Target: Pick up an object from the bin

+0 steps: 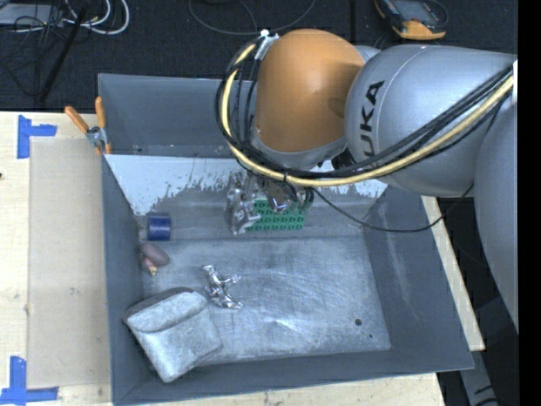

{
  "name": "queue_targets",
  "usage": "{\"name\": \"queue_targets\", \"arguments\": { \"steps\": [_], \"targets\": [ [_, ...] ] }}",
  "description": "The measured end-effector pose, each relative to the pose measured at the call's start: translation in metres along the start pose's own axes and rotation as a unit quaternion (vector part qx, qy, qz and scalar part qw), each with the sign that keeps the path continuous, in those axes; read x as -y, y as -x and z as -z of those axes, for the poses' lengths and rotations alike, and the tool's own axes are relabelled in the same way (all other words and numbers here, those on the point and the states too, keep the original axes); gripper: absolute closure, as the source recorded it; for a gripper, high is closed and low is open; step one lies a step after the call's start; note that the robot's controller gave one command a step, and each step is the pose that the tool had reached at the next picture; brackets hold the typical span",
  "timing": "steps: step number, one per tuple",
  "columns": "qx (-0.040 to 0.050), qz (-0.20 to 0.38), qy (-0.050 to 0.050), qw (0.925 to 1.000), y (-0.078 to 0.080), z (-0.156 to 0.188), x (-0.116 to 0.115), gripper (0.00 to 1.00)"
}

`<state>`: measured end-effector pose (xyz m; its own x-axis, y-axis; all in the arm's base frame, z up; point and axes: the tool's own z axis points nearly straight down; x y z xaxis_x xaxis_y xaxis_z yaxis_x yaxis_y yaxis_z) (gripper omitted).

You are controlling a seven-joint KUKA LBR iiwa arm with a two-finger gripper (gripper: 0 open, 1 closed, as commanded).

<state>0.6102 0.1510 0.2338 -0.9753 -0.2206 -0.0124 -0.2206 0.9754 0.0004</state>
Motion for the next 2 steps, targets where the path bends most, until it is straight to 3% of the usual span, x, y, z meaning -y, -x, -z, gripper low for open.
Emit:
{"name": "queue_targets", "arguments": {
  "steps": [1, 2],
  "targets": [
    [-0.0074, -0.19, -0.002, 0.9817, -0.0274, -0.0326, -0.0026, 1.0],
    [-0.0065, -0.188, -0.002, 0.9822, -0.0268, -0.0317, -0.0036, 0.0]
  ]
}}
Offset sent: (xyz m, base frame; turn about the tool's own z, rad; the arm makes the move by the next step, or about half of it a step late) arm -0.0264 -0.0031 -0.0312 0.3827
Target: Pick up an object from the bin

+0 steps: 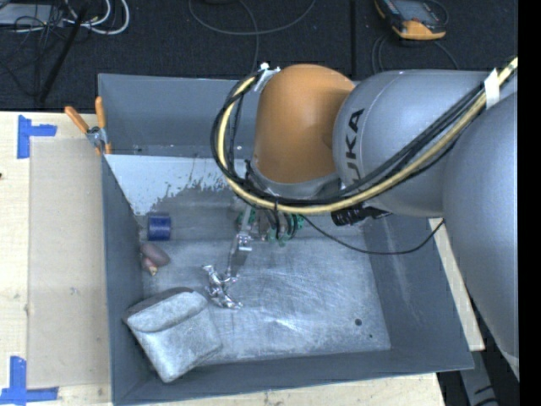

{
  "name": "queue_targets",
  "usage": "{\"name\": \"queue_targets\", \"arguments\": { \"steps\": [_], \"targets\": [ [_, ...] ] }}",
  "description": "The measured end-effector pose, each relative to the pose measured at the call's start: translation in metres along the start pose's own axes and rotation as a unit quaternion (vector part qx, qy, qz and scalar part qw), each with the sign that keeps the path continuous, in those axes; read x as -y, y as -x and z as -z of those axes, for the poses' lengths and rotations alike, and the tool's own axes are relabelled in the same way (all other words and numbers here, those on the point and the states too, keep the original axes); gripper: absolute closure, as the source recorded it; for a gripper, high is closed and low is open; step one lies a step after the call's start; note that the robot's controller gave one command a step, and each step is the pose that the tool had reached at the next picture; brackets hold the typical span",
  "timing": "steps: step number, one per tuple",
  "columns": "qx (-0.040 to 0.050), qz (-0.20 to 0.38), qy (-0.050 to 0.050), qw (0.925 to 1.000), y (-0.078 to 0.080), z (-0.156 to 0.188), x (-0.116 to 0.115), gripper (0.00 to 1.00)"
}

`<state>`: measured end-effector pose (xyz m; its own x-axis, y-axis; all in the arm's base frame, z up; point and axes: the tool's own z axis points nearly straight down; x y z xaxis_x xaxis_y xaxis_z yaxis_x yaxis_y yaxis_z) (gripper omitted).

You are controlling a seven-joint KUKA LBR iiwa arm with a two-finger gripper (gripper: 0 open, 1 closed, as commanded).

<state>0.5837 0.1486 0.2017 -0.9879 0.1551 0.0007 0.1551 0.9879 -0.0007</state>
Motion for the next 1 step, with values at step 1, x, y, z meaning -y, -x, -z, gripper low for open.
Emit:
{"name": "queue_targets", "arguments": {
  "steps": [1],
  "targets": [
    [-0.0007, 0.093, 0.0, 0.9956, -0.0682, -0.1217, 0.002, 0.0]
  ]
}}
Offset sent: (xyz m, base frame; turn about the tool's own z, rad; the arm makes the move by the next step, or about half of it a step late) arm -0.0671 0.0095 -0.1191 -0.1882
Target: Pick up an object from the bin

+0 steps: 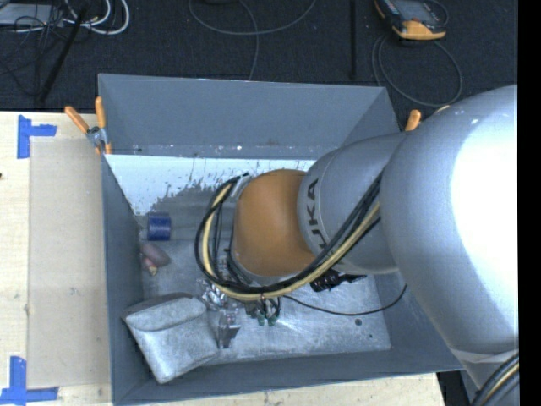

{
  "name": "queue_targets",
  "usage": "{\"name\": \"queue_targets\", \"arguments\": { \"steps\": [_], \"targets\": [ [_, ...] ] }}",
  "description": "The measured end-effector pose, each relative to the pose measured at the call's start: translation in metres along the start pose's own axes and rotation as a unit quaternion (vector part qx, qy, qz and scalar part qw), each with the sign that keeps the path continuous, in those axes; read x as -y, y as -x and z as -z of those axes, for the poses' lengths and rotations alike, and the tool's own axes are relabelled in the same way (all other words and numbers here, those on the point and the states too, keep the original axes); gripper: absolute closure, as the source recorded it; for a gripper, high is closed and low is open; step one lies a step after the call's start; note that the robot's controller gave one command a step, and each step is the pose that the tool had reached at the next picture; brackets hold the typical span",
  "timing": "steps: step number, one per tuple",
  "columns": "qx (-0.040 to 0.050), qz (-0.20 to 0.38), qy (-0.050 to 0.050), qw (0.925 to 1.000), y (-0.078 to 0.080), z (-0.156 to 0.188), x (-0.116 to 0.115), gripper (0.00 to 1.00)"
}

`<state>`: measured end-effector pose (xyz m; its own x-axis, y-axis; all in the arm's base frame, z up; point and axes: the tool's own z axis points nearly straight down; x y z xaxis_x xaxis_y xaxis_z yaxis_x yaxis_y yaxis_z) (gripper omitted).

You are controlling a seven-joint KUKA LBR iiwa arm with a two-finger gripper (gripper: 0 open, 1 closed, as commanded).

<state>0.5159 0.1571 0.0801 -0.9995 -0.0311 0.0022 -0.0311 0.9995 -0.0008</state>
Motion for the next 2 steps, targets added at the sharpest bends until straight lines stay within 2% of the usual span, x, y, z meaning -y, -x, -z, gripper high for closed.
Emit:
{"name": "queue_targets", "arguments": {
  "steps": [1, 2],
  "targets": [
    [0.0041, -0.001, 0.001, 1.0, 0.003, 0.004, 0.0, 1.0],
    [0.0046, -0.003, 0.001, 1.0, -0.007, 0.134, 0.006, 1.0]
  ]
}}
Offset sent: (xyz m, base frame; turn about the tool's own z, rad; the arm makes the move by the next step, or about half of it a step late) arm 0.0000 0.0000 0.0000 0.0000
